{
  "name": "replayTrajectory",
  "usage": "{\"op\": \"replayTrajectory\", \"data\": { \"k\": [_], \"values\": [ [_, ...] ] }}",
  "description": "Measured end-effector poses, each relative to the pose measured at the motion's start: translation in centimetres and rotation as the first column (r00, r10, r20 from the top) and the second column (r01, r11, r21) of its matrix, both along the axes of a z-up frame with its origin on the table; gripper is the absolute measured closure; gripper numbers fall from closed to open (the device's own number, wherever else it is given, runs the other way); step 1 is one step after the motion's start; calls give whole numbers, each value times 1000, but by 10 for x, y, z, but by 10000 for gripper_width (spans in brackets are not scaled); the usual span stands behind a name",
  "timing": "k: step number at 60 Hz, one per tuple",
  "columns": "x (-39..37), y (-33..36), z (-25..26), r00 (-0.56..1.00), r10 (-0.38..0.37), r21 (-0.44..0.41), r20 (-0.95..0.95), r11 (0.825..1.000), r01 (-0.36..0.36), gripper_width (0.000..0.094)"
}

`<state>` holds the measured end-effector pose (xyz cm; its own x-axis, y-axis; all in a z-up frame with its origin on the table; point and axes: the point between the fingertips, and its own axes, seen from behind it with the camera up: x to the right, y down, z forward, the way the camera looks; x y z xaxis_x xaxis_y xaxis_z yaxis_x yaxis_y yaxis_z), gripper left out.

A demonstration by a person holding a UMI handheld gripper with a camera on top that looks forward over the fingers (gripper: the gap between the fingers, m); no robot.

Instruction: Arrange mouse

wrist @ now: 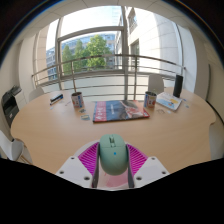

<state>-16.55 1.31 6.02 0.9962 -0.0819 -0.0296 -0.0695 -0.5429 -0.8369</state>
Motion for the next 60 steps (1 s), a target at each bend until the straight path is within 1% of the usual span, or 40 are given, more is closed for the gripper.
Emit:
{"op": "replayTrajectory", "data": {
  "k": [4, 6, 10, 15, 17, 21, 22, 24, 27, 37, 45, 60],
  "values": [
    [-8, -2, -29, 1000, -1, -64, 11, 998, 2, 531],
    [-10, 2, -47, 1000, -9, -80, 15, 997, 10, 524],
    [-17, -5, -67, 1000, -15, -125, 16, 992, 17, 471],
    [-18, -4, -71, 999, -29, -131, 15, 991, 30, 386],
    [-17, -7, -69, 999, -38, -126, 38, 991, 43, 323],
    [-15, -12, -48, 997, -45, -114, 68, 992, 53, 93],
    [-17, -13, -48, 996, -45, -108, 71, 993, 53, 75],
    [-17, -17, -41, 996, -51, -99, 77, 993, 58, 104],
    [-19, -28, -25, 995, -59, -83, 86, 994, 66, 86],
    [-34, -81, 37, 992, -60, -55, 114, 996, 67, 88],
    [-44, -128, 74, 992, -60, -26, 115, 998, 63, 88],
    [-56, -204, 109, 991, -62, 12, 118, 998, 61, 89]
  ]
}}
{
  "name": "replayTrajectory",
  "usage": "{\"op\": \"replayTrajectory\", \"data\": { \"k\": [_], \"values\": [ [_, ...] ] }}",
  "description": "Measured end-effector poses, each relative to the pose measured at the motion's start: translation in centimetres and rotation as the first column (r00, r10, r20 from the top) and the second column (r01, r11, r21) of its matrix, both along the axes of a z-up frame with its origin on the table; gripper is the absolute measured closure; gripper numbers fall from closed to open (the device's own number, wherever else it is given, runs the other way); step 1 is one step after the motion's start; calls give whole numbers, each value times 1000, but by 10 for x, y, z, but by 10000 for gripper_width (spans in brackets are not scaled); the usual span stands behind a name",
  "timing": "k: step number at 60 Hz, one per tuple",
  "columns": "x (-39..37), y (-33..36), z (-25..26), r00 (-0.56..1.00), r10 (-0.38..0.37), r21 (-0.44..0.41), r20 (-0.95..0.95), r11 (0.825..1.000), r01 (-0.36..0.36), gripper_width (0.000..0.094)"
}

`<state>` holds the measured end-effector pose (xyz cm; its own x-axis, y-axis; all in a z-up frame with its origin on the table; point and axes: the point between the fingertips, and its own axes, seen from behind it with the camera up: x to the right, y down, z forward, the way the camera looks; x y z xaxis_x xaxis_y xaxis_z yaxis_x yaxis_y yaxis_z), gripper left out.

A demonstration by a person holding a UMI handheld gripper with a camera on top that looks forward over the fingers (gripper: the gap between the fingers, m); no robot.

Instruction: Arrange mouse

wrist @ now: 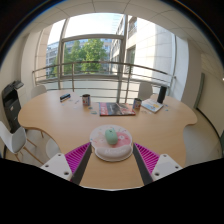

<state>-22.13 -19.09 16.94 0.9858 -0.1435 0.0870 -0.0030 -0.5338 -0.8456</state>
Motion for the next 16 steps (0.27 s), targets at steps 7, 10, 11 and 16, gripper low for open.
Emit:
{"op": "replayTrajectory", "data": {
  "k": [7, 10, 11, 16],
  "values": [
    [-8, -25, 2, 1000, 9, -12, -17, 1000, -9, 91],
    [-7, -31, 3, 1000, 5, -11, -11, 1000, -5, 90],
    [-7, -33, 4, 1000, 5, -12, -7, 1000, -5, 90],
    [-4, -40, 3, 1000, 9, -19, 9, 1000, -9, 89]
  ]
}}
